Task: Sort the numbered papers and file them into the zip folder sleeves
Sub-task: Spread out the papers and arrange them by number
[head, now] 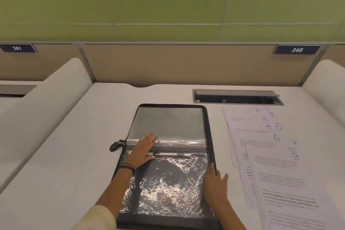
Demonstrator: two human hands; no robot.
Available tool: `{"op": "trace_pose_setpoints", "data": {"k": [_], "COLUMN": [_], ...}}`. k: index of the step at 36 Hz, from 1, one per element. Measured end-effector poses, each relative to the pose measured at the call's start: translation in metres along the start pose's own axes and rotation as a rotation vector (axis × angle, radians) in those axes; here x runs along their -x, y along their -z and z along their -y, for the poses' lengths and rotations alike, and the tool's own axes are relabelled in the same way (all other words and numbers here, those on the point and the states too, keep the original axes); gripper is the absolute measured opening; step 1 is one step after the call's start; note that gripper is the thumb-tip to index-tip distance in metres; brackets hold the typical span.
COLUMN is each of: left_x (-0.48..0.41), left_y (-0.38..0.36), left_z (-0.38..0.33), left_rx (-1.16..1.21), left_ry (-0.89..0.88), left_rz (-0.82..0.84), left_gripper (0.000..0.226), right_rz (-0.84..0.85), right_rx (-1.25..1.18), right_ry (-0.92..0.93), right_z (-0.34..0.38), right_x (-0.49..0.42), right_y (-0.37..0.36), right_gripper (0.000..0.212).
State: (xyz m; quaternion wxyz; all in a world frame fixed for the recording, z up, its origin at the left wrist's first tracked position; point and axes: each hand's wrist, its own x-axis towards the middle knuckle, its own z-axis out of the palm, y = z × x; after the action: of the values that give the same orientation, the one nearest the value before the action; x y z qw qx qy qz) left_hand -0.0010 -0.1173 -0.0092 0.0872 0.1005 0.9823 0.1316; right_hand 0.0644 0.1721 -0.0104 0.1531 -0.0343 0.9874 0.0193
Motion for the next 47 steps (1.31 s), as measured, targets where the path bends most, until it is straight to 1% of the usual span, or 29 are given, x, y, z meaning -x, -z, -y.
{"op": "trace_pose_setpoints", "data": {"k": [2,4,6,7,8,10,11,12,14,16,22,34,38,39,42,43,45,47], "left_x": [-0.003,-0.005,-0.007,-0.007,-0.007,-0.008,-0.008,-0.008,-0.006,-0.004,0.005,0.017,0.023,0.025,0.029,0.032,0.035,0.034], "left_y": [0.003,0.003,0.002,0.002,0.001,-0.002,-0.004,-0.005,-0.004,-0.005,-0.009,-0.019,-0.024,-0.025,-0.028,-0.029,-0.027,-0.028], "left_z": [-0.002,0.000,0.002,0.004,0.005,0.009,0.010,0.009,0.006,0.004,-0.003,-0.016,-0.028,-0.033,-0.043,-0.047,-0.052,-0.054], "left_rx": [0.007,0.032,0.059,0.067,0.072,0.095,0.095,0.086,0.068,0.055,0.063,0.030,-0.034,-0.055,-0.143,-0.150,-0.139,-0.088], "left_ry": [-0.018,-0.011,-0.005,-0.003,-0.006,-0.010,-0.012,-0.011,-0.008,0.003,0.023,0.073,0.104,0.118,0.169,0.172,0.138,0.121], "left_rz": [0.089,0.161,0.208,0.227,0.241,0.254,0.254,0.254,0.252,0.241,0.212,0.137,0.083,0.087,0.097,0.092,0.030,0.046], "left_gripper": [0.083,0.080,0.081,0.085,0.096,0.124,0.132,0.135,0.137,0.138,0.138,0.137,0.132,0.125,0.078,0.072,0.072,0.077], "right_rz": [0.005,0.023,-0.001,-0.008,0.016,0.021,-0.011,-0.062,-0.045,-0.045,-0.072,-0.105,-0.137,-0.143,-0.155,-0.155,-0.150,-0.145], "right_rx": [0.078,0.068,0.016,-0.018,-0.047,-0.075,-0.056,-0.026,-0.065,-0.069,-0.196,-0.255,-0.240,-0.238,-0.211,-0.207,-0.211,-0.215], "right_ry": [-0.040,-0.082,-0.105,-0.111,-0.104,-0.091,-0.094,-0.086,-0.099,-0.089,-0.076,-0.045,0.004,0.019,0.055,0.070,0.104,0.134], "right_z": [0.009,0.012,0.014,0.015,0.014,0.011,0.010,0.008,0.004,0.004,0.001,-0.011,-0.020,-0.023,-0.033,-0.037,-0.043,-0.049], "right_x": [0.003,0.002,0.001,0.002,0.001,0.004,0.006,0.004,0.005,0.007,0.001,-0.015,-0.024,-0.027,-0.037,-0.040,-0.045,-0.050], "right_y": [-0.001,-0.005,-0.011,-0.013,-0.013,-0.010,-0.010,-0.015,-0.012,-0.011,-0.010,-0.006,-0.004,-0.003,0.000,0.002,0.005,0.009], "right_gripper": [0.055,0.055,0.060,0.067,0.077,0.092,0.091,0.085,0.079,0.080,0.079,0.076,0.072,0.071,0.069,0.069,0.069,0.067]}}
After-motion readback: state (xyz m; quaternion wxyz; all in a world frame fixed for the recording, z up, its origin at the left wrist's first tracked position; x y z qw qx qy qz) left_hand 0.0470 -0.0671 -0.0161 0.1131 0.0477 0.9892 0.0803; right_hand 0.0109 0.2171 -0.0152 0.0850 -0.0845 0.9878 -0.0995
